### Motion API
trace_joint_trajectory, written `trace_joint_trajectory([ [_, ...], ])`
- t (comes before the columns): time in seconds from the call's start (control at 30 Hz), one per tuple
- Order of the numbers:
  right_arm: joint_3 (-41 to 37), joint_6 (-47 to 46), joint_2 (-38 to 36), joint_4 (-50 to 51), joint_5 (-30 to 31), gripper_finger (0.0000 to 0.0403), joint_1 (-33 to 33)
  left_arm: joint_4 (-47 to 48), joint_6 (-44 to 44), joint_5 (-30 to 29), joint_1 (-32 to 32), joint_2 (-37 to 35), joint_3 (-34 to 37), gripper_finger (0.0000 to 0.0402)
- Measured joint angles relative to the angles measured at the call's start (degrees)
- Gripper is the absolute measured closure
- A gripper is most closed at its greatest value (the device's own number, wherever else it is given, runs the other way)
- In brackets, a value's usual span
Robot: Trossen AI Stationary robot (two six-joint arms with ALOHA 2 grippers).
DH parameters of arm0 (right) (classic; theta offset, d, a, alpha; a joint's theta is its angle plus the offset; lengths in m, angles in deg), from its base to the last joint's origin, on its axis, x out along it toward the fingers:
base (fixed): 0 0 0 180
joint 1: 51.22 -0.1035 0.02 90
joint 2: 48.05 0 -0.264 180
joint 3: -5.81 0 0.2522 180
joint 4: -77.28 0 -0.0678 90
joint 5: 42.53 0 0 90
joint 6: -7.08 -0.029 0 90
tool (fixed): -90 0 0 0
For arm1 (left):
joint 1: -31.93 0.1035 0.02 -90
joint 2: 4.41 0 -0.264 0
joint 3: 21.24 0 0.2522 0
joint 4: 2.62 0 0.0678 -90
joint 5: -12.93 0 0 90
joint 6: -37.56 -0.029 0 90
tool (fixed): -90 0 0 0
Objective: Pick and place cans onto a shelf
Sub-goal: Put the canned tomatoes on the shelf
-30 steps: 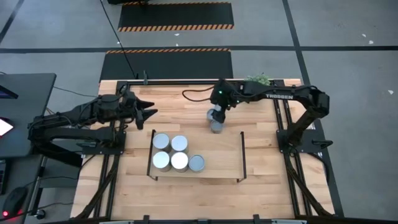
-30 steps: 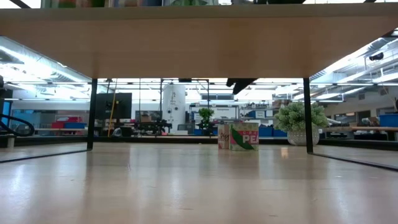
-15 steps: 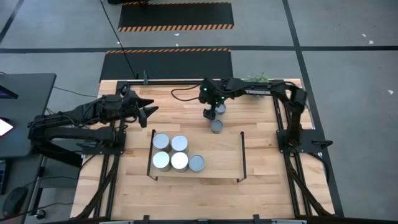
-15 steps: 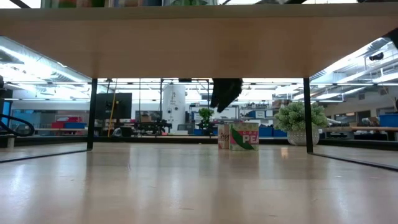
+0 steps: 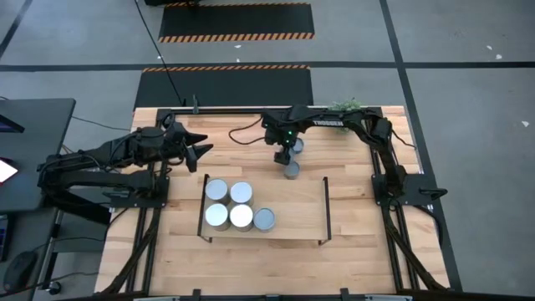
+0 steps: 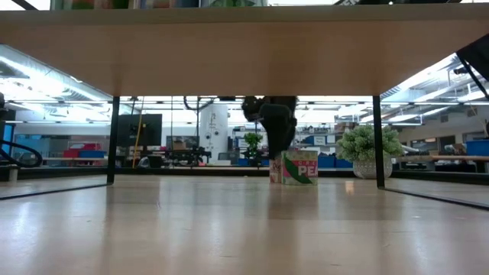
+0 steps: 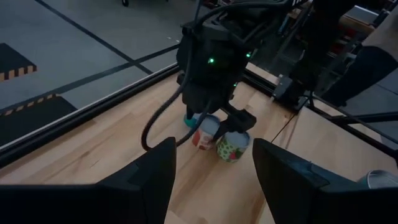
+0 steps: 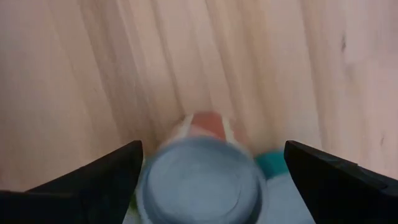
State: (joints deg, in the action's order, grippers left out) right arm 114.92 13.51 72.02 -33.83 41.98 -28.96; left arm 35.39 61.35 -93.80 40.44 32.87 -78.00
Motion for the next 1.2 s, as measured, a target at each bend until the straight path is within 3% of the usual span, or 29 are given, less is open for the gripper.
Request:
trace_joint_trajectory([
  [0.53, -1.5, 2.4, -0.1, 3.0, -0.1, 0.0011, 0.0, 0.0, -0.1, 0.0, 0.0, 0.0, 0.0, 0.0182],
  [1.07, -3.2, 4.7, -0.2, 0.0, -0.2, 0.0105, -0.1, 0.0, -0.2, 0.0, 0.0, 0.0, 0.0, 0.0182],
  [1.2, -3.2, 4.7, -0.3, 0.0, -0.2, 0.0111, -0.1, 0.0, -0.5, 0.0, 0.0, 0.0, 0.0, 0.0182],
])
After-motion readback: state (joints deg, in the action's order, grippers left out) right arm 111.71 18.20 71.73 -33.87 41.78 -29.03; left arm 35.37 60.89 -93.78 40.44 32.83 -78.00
